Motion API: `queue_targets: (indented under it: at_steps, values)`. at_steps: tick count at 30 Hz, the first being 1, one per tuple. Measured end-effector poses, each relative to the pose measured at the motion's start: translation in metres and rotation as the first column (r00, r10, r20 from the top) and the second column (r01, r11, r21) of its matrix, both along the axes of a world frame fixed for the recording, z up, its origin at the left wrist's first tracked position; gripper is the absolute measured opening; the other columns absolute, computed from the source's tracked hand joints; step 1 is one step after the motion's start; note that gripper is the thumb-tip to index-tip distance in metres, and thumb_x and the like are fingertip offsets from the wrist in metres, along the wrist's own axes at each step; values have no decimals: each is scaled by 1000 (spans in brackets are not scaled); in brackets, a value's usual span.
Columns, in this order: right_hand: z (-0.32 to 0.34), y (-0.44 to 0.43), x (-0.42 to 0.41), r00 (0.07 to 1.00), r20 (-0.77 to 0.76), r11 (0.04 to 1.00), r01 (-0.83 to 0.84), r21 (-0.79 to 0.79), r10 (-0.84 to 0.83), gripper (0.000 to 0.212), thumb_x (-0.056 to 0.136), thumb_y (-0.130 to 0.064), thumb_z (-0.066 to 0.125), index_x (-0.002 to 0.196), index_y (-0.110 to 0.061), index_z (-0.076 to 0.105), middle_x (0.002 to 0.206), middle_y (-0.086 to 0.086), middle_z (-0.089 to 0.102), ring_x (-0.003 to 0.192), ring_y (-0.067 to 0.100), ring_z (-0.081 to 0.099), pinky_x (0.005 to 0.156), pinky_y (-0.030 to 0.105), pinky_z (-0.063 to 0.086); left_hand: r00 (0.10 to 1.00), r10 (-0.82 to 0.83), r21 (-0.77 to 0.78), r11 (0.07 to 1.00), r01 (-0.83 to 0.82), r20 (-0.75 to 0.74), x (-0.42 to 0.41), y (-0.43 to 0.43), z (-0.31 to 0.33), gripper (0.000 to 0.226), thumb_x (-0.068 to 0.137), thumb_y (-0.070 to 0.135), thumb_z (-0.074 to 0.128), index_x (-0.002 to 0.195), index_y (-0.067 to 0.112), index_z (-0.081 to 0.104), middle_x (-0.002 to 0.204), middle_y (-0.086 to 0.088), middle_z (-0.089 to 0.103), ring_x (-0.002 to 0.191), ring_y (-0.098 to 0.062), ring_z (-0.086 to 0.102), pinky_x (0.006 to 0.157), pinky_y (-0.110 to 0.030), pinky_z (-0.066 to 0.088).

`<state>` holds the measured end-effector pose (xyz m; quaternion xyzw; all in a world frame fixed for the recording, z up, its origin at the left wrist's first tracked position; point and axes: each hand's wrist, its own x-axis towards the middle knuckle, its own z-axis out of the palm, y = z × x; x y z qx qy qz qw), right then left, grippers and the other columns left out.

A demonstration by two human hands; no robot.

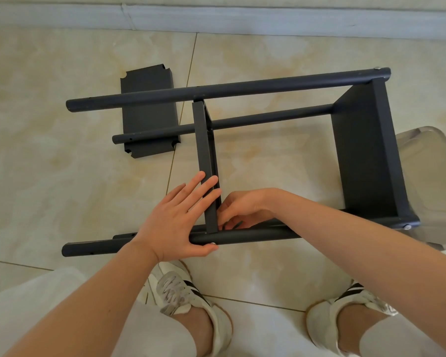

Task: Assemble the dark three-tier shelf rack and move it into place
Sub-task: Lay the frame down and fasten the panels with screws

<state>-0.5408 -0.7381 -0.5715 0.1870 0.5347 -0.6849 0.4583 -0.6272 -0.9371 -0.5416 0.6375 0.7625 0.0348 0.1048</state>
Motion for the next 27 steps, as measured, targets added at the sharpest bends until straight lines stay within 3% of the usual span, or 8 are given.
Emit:
queue_targets:
  at_steps: [3,7,12,19,22,25,27]
  values:
    - [-3,-4,2,999,15,999,36,-4,-36,15,93,-12,64,104,-5,70,101,11,70,92,24,67,99,40,50,1000,0,-2,1000,0,0,0,0,0,101,83,80,47,161,23,16,170,3,5,157,-22,1,123,-40,12]
    - [-2,-8,0,1000,5,999,25,45,-25,9,93,-16,66,94,-8,71,78,3,72,77,19,66,87,34,53,1000,-1,-12,1000,1,-7,0,0,-1,102,83,81,46,161,23,17,170,3,4,157,-22,1,123,-40,12]
    - [5,-8,-1,999,32,991,-17,135,13,11,91,-18,69,84,-9,69,65,0,66,66,16,59,76,30,51,1000,-2,-16,1000,1,-10,0,1,0,101,83,81,46,161,22,18,170,3,5,157,-22,0,124,-40,13]
    - [18,-7,4,999,-1,976,40,213,-41,10,91,-17,66,92,-9,72,78,2,69,72,17,62,74,27,51,999,-11,-44,999,9,-31,2,2,7,101,84,79,44,161,19,19,170,-1,8,157,-24,3,123,-47,22]
    - [37,-5,5,999,-28,968,-37,247,45,14,94,-19,61,100,-12,70,86,1,70,78,17,63,75,27,51,997,-19,-76,997,13,-79,2,2,9,102,85,80,40,162,18,14,170,-2,6,157,-23,1,125,-45,15]
    - [56,-3,5,986,-41,944,-144,296,163,23,98,-21,57,116,-9,66,100,3,67,89,19,62,88,33,50,993,-13,-113,994,-1,-120,5,1,12,102,87,81,36,162,18,10,170,-2,3,157,-21,-1,124,-43,8]
    - [68,-4,7,972,-57,918,-196,345,229,20,98,-21,57,112,-10,65,99,-1,65,89,16,62,88,32,50,994,12,-144,989,-28,-112,8,-1,16,100,88,81,33,161,19,6,169,-1,-1,156,-18,-6,124,-43,4]
